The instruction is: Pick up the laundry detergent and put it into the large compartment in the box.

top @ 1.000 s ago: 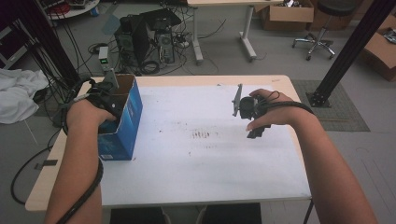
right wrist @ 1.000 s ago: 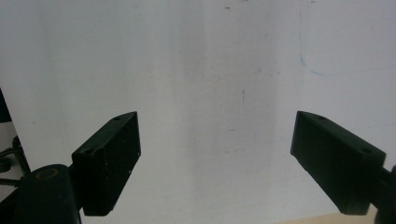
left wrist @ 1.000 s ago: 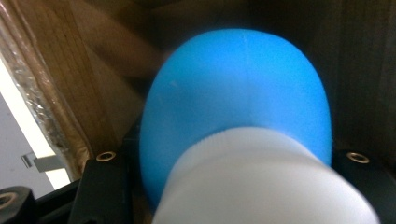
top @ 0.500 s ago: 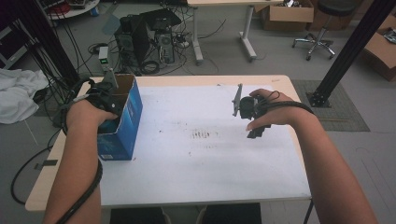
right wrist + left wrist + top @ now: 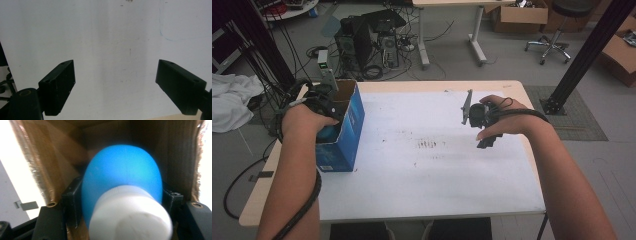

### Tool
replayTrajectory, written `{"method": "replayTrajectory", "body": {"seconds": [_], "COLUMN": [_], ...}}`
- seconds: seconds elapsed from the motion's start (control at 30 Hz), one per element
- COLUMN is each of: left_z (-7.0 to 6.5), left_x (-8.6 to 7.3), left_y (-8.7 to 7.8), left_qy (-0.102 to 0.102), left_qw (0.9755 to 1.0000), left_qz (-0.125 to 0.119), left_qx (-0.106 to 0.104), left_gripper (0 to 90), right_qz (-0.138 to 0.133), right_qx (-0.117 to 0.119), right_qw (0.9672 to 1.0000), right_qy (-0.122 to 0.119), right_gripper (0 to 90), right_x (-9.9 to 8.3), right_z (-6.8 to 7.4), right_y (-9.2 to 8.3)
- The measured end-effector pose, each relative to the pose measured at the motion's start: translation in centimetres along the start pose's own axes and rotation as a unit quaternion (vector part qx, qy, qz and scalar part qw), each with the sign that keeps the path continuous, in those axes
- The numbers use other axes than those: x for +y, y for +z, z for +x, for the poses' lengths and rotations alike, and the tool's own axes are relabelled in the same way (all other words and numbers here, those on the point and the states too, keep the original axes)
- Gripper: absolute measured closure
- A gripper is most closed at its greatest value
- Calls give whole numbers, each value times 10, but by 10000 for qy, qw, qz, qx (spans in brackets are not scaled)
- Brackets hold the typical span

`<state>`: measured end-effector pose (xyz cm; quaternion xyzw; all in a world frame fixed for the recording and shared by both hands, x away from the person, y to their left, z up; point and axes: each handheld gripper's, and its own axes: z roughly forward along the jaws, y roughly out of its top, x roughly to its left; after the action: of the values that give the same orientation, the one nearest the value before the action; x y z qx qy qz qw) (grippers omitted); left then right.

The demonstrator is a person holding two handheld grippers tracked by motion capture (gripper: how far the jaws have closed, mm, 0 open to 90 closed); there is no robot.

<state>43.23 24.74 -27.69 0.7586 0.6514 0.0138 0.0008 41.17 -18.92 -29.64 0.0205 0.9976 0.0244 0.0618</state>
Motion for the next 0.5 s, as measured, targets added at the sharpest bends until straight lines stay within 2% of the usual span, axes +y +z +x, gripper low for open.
{"method": "replayTrajectory", "body": {"seconds": [0.4,0.5], "left_z": [-1,-1], "left_x": [-1,-2], "left_y": [-7,-9], "left_qy": [-15,4], "left_qw": [10000,10000], "left_qz": [-43,9], "left_qx": [40,-33], "left_gripper": [310,310], "right_qz": [-10,-12], "right_qx": [-5,-2], "right_qw": [10000,10000], "right_qy": [5,7], "right_gripper": [159,159], "right_x": [0,0], "right_z": [0,1], "right_y": [-1,-1]}}
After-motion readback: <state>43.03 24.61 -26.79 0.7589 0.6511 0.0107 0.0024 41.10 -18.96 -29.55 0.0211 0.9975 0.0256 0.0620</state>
